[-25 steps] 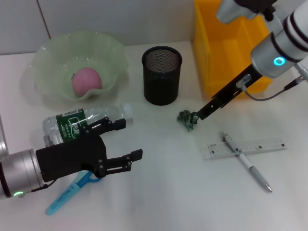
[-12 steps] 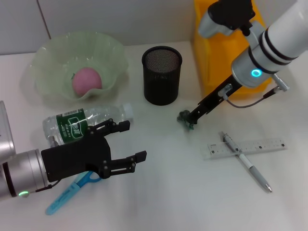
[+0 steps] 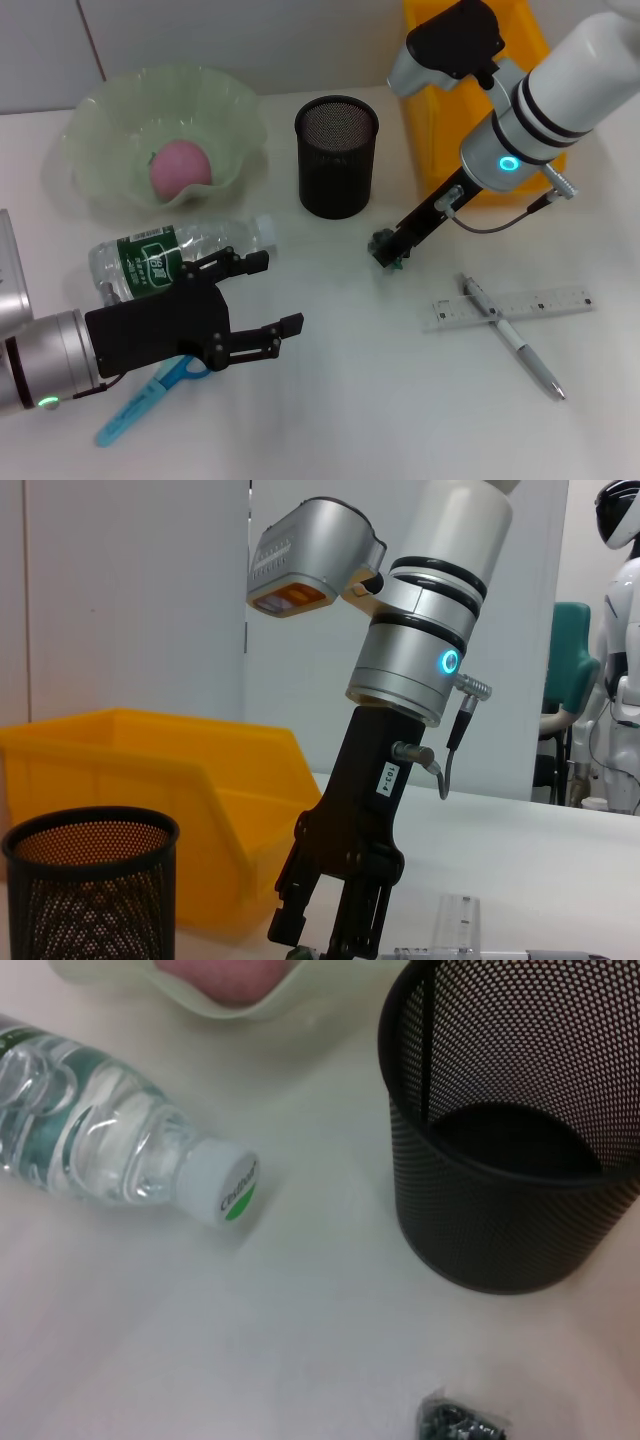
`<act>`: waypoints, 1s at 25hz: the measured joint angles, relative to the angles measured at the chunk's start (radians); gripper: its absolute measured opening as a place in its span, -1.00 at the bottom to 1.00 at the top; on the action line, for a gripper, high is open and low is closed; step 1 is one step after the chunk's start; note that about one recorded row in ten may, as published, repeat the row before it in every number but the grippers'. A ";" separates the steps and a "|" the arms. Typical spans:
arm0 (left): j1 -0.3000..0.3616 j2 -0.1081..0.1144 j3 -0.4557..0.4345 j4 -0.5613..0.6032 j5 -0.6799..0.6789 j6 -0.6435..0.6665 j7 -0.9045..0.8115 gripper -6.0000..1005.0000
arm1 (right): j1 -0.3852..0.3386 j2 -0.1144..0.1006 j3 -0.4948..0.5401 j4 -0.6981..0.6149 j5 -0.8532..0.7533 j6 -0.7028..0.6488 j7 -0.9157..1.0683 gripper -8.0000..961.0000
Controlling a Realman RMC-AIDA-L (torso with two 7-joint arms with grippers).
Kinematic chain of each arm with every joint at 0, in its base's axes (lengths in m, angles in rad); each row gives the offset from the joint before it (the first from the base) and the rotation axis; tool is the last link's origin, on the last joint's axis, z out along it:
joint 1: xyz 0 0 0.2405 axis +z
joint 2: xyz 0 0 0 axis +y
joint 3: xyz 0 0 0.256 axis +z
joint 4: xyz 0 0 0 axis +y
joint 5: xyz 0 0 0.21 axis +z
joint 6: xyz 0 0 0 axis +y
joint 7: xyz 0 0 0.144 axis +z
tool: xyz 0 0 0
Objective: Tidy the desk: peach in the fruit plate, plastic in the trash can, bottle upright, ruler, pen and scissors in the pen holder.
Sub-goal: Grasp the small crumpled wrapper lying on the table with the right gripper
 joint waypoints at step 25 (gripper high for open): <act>-0.001 0.000 0.011 0.000 0.000 -0.003 0.004 0.72 | 0.010 0.003 -0.009 0.054 0.010 0.042 -0.001 -0.09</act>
